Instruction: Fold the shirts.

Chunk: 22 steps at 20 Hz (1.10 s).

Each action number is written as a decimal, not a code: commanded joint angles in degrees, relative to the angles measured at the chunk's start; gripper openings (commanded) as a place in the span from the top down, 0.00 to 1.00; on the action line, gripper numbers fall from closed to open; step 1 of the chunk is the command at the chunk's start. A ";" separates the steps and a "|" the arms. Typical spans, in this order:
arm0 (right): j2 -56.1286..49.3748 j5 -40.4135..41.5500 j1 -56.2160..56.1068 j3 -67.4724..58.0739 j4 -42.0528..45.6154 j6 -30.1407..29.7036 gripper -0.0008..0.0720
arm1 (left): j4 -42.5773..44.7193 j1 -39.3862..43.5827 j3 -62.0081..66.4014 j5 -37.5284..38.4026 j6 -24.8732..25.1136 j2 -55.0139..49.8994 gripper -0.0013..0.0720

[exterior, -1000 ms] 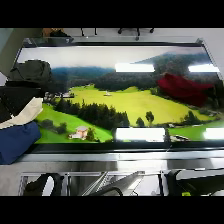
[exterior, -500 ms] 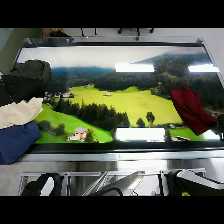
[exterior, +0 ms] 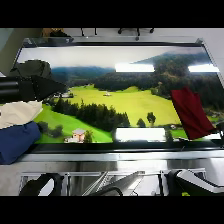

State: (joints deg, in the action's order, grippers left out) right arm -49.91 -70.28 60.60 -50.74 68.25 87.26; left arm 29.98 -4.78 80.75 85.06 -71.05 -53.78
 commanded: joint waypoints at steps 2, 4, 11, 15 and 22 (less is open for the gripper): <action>1.42 -1.99 0.00 -10.58 2.78 2.56 0.45 | -0.04 -2.05 0.07 -1.36 1.22 -1.42 0.97; 1.33 -2.32 -0.57 -16.13 -6.84 -1.51 0.69 | -0.07 -4.07 0.09 -3.32 1.81 -1.38 0.97; -0.59 10.60 -31.78 -20.50 -33.33 -10.19 0.96 | 2.23 -8.63 0.04 -3.85 -0.48 -0.50 0.97; -10.45 13.05 -58.40 -25.33 -21.51 -7.41 0.96 | 11.02 -3.87 -1.44 -2.75 -4.33 4.50 0.97; -19.82 8.63 -69.26 -25.38 -18.99 -6.25 0.96 | 11.23 0.61 -19.98 -3.65 -7.06 16.57 0.97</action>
State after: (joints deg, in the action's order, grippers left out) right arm -66.89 -60.20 -5.06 -75.83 48.23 80.53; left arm 40.60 -5.19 67.00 81.73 -77.06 -41.25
